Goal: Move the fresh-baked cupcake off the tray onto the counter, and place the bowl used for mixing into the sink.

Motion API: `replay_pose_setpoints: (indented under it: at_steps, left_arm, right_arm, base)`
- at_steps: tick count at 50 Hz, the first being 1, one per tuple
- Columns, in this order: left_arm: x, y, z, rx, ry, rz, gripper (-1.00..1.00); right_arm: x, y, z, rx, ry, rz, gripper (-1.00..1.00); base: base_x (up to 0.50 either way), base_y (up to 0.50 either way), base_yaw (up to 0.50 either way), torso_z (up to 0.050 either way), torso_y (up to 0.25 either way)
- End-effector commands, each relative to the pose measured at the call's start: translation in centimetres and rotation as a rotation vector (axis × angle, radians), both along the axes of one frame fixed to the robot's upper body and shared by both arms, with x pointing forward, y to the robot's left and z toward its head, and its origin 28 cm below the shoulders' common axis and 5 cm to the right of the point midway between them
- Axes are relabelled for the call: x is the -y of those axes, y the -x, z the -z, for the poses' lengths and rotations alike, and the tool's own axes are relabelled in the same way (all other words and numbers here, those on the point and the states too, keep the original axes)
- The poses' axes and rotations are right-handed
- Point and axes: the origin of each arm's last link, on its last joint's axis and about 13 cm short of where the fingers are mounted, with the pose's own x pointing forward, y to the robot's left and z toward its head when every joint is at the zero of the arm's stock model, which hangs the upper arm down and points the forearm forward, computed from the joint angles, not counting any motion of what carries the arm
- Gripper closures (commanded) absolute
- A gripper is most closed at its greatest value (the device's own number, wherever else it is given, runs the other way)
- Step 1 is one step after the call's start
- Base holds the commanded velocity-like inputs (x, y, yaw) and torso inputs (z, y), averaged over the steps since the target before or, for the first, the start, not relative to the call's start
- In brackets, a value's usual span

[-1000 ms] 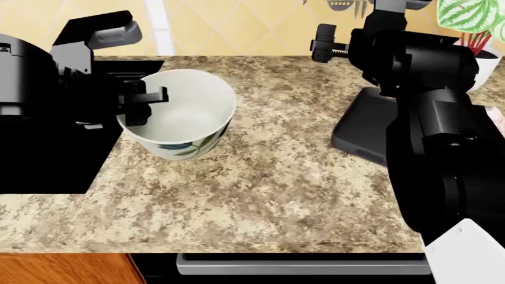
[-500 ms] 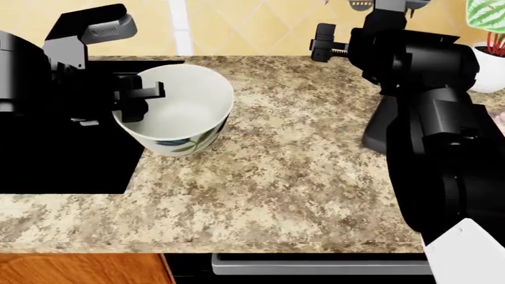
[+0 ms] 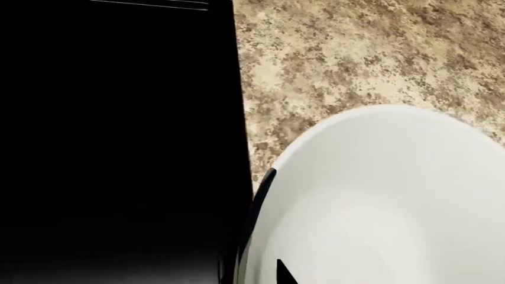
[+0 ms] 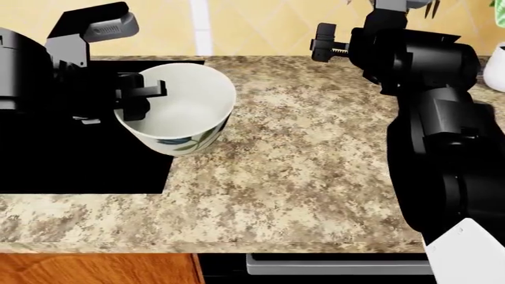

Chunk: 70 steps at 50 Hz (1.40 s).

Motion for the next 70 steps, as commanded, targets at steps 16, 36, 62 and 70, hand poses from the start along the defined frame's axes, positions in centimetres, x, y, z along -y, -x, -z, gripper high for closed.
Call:
replay_pose_setpoints:
  at_steps: [16, 36, 62, 70]
  left_arm:
    - [0.26, -0.21, -0.21, 0.008, 0.011, 0.009, 1.0]
    - [0.31, -0.07, -0.33, 0.006, 0.002, 0.003, 1.0]
    - [0.38, -0.21, -0.22, 0.004, 0.008, 0.009, 1.0]
    - [0.41, -0.2, -0.17, 0.0, 0.007, 0.009, 1.0]
  right_arm:
    - [0.21, 0.02, -0.07, 0.003, 0.001, 0.005, -1.0]
    - [0.19, -0.01, 0.01, 0.006, -0.003, 0.001, -1.0]
    - [0.17, 0.02, -0.1, 0.004, 0.002, -0.001, -1.0]
    - [0.26, 0.02, 0.04, 0.0, 0.0, 0.002, -1.0]
  base:
    - [0.0, 0.18, 0.0, 0.0, 0.0]
    - [0.0, 0.18, 0.0, 0.0, 0.001]
    - [0.0, 0.18, 0.0, 0.001, 0.0]
    - [0.0, 0.18, 0.0, 0.0, 0.001]
